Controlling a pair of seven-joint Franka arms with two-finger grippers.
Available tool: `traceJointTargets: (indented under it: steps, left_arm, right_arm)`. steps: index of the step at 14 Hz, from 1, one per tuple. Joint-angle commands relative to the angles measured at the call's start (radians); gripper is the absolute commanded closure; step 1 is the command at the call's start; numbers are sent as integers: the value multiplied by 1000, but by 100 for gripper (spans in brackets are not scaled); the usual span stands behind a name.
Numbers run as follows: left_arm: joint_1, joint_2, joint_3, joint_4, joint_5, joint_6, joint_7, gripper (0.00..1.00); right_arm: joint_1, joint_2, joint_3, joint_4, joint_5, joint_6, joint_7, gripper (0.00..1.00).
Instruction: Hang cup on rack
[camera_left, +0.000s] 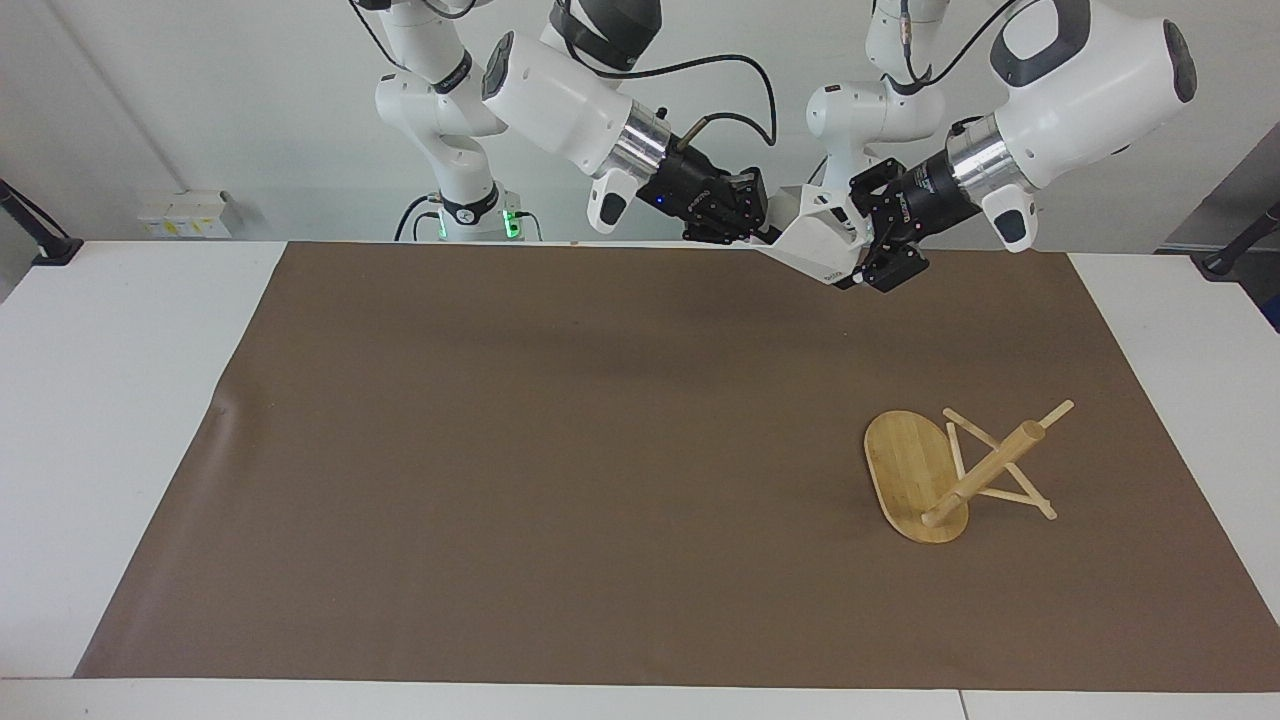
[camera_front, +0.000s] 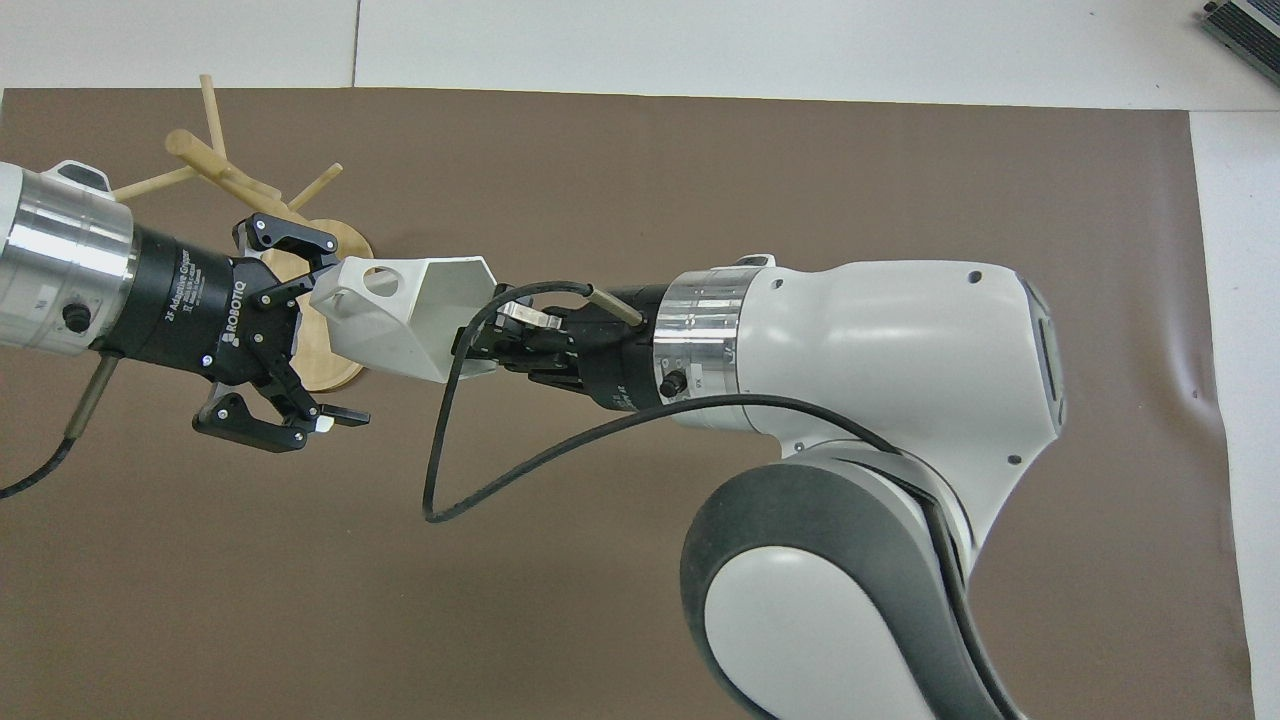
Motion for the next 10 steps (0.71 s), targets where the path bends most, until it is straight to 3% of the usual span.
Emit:
traceJointTargets:
  steps: [1, 10]
  left_arm:
    - [-14, -34, 6, -34, -9, 43, -19, 0]
    - [-42, -42, 3, -43, 67, 94, -51, 0]
  right_arm:
    - [-6, -12, 13, -18, 16, 7, 8, 100]
    - [-6, -10, 13, -19, 16, 7, 5, 100]
